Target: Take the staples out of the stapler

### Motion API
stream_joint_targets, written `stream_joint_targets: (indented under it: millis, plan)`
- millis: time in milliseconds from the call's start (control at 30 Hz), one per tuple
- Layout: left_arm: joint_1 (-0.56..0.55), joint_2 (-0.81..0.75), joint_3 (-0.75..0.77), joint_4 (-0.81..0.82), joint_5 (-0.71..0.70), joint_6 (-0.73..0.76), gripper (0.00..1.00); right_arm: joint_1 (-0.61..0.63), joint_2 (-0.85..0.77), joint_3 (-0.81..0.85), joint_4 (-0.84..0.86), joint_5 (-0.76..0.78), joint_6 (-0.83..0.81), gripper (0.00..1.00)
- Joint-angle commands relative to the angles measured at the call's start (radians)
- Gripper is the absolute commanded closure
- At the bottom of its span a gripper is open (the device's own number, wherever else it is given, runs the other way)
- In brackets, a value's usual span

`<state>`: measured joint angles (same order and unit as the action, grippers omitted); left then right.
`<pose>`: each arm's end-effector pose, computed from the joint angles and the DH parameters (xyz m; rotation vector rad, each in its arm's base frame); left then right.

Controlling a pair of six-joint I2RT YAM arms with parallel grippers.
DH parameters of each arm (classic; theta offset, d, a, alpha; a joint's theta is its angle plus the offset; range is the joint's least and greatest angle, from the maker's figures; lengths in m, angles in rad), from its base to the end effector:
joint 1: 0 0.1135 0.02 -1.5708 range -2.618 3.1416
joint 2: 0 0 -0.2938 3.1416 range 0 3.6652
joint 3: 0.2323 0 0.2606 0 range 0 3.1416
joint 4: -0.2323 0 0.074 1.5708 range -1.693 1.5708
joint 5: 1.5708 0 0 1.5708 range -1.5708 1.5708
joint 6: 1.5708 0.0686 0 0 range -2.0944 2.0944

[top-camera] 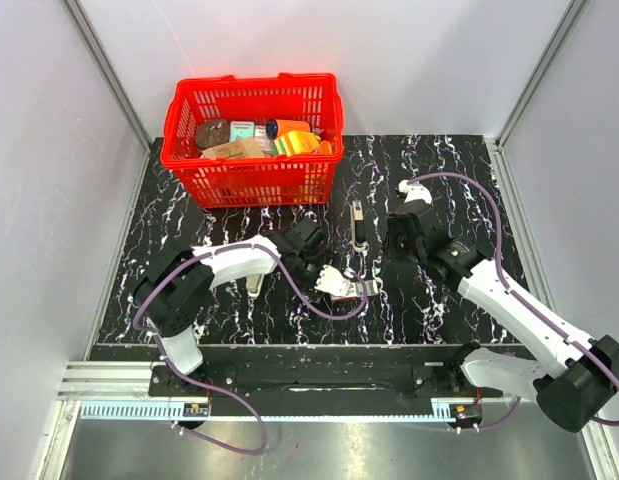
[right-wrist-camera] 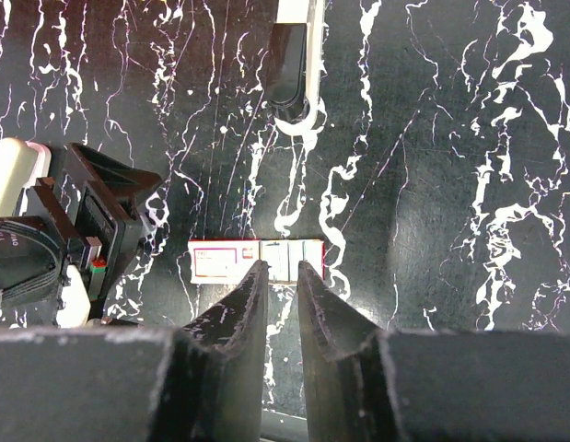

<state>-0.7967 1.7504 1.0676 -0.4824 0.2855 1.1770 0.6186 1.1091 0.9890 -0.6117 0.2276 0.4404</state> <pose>0.2394 -0.2725 0.1606 2.2783 1.4107 -0.2739 0.2150 0.1340 0.3116 -0.0876 2.2950 0.2904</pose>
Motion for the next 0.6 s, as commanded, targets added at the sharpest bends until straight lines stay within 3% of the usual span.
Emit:
stream_joint_targets:
  millis: [0, 233, 567]
  plan:
    - [-0.004, 0.049, 0.0, 0.027, 0.03, 0.044, 0.21, -0.011, -0.022, 0.034, 0.003, 0.03, -0.022, 0.75]
    - [-0.004, 0.069, 0.023, 0.051, 0.027, 0.0, 0.29, -0.011, -0.023, 0.025, 0.003, 0.01, -0.022, 0.76]
    - [-0.006, 0.072, 0.032, 0.05, -0.002, -0.05, 0.29, -0.011, -0.037, 0.016, 0.0, -0.004, -0.008, 0.76]
